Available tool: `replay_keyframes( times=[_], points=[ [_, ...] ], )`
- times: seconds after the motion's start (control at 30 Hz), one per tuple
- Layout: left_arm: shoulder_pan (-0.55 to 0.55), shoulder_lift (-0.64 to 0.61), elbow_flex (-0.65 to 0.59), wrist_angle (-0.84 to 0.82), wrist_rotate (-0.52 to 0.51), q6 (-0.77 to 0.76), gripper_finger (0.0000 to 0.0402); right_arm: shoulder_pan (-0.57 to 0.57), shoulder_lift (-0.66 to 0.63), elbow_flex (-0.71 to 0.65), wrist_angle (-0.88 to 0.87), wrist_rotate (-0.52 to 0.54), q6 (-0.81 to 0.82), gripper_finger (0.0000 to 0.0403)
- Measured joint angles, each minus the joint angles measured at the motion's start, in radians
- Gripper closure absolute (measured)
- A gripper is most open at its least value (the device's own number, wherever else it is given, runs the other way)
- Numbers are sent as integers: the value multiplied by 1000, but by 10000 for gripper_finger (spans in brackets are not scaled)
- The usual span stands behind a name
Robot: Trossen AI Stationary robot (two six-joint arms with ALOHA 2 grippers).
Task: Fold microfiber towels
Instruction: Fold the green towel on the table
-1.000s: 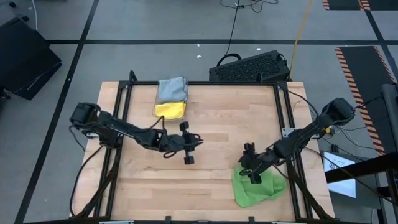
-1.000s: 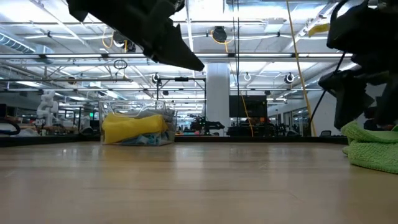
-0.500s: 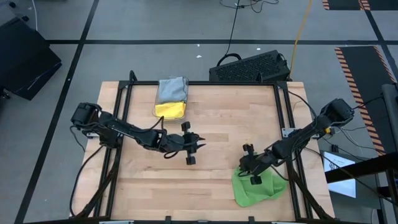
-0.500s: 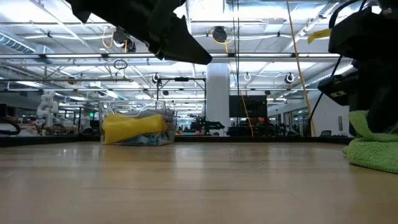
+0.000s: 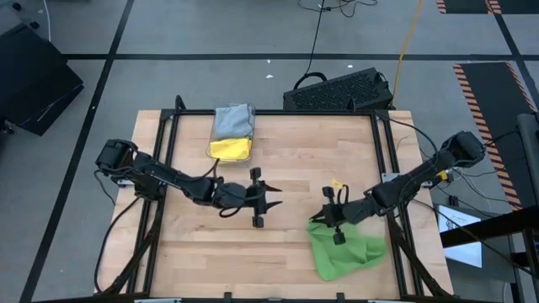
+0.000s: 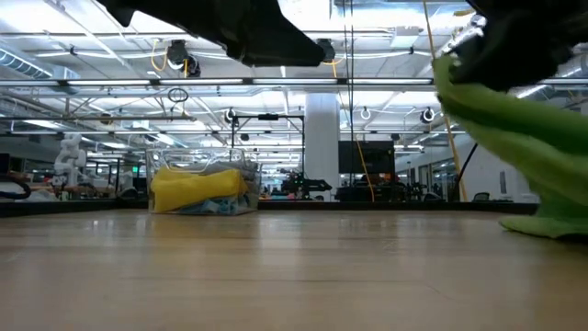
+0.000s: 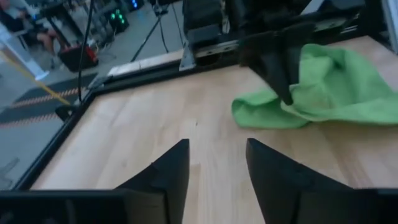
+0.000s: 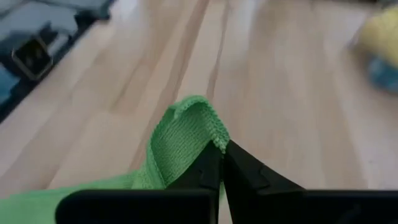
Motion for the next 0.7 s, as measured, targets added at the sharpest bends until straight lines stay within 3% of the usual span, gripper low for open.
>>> replay_keyframes(
  times=[0.33,0.5,0.7],
  points=[
    [16,0,0,29,5,10,181,-154,1,0,129,-7,-165,399],
    [58,0,0,30,116,20,172,-216,1,0,184,-131,-226,399],
    [117,0,0,32,211,48,172,-271,1,0,207,-189,-293,399]
  ],
)
